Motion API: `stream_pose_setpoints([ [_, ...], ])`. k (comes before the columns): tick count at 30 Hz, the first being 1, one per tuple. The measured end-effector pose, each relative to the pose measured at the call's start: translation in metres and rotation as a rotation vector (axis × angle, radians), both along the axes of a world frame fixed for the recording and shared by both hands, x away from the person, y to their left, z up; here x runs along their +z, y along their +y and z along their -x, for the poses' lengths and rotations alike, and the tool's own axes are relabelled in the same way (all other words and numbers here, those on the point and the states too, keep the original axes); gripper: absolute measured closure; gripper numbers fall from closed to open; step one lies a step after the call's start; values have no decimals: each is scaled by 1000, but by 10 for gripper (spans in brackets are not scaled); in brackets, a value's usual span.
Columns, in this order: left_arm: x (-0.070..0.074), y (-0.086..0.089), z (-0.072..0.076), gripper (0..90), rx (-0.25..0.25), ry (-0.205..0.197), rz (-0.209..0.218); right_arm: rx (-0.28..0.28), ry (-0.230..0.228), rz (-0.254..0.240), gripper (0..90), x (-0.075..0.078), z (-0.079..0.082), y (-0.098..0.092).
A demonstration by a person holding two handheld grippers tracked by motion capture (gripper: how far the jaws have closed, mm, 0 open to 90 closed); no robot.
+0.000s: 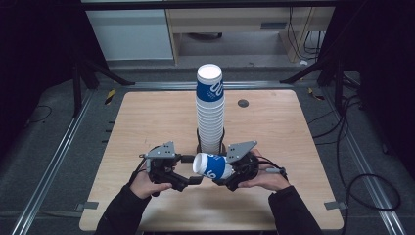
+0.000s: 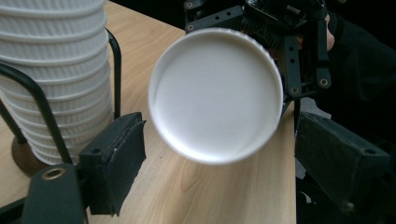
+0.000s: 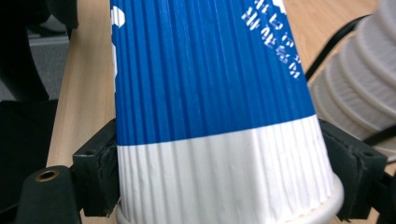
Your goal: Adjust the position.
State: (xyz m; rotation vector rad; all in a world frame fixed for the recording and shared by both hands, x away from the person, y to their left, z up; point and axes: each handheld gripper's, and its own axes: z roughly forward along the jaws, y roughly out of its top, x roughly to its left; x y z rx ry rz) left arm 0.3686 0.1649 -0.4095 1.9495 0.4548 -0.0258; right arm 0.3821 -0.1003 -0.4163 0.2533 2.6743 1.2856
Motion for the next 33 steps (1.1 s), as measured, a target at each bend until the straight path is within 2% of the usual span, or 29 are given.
stream_pose_setpoints([
  [3,-4,-5,-1,157,-12,22,-12,25,-12,42,158,-3,2,9],
  [8,-8,-8,-2,162,-18,32,-35,48,-20,74,158,-7,4,18],
  [18,-10,-11,-2,237,-27,26,-67,64,-25,91,155,-7,6,25],
  [24,-9,-11,-2,246,-36,29,-59,65,-9,87,141,-8,6,24],
  [27,-9,-10,-2,247,-37,25,-56,65,-18,87,134,-8,6,24],
  [28,-9,-9,-2,247,-34,22,-58,57,-2,76,106,-7,6,24],
  [31,-9,-8,-2,248,-30,21,-58,49,-4,68,103,-5,6,22],
  [33,-7,-3,-4,248,-19,18,-50,36,-2,40,80,-1,5,17],
])
